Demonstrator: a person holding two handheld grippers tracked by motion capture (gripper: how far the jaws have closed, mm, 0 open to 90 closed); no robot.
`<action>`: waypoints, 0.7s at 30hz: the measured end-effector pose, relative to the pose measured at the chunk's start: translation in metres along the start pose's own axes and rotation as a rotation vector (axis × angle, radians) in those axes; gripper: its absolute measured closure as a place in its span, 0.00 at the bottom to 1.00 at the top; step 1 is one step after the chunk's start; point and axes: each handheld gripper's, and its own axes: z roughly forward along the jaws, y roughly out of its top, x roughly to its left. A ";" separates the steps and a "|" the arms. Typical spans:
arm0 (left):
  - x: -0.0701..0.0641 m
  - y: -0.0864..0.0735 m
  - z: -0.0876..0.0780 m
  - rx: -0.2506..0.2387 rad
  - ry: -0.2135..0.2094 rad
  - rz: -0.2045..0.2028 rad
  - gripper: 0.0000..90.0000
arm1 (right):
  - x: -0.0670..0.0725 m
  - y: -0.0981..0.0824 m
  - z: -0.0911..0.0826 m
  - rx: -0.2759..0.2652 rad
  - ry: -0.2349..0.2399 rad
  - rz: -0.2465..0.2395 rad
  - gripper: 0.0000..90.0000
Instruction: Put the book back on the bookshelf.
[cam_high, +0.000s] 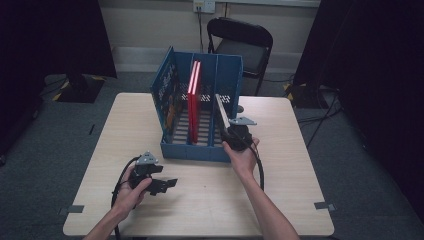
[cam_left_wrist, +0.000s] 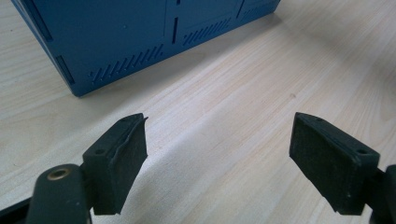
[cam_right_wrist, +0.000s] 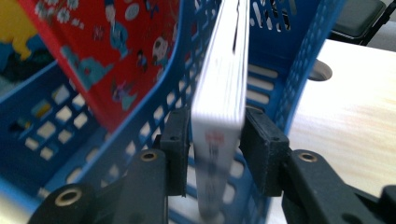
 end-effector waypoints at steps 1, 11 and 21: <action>0.000 0.000 0.000 0.000 0.000 0.000 0.21 | 0.000 0.000 0.000 0.000 0.000 0.000 0.70; -0.003 0.001 0.002 0.003 0.001 0.005 0.21 | -0.001 -0.006 -0.011 -0.017 0.026 0.019 0.79; 0.002 0.000 0.000 -0.003 0.000 -0.017 0.22 | 0.017 0.012 0.008 -0.009 0.016 0.019 0.77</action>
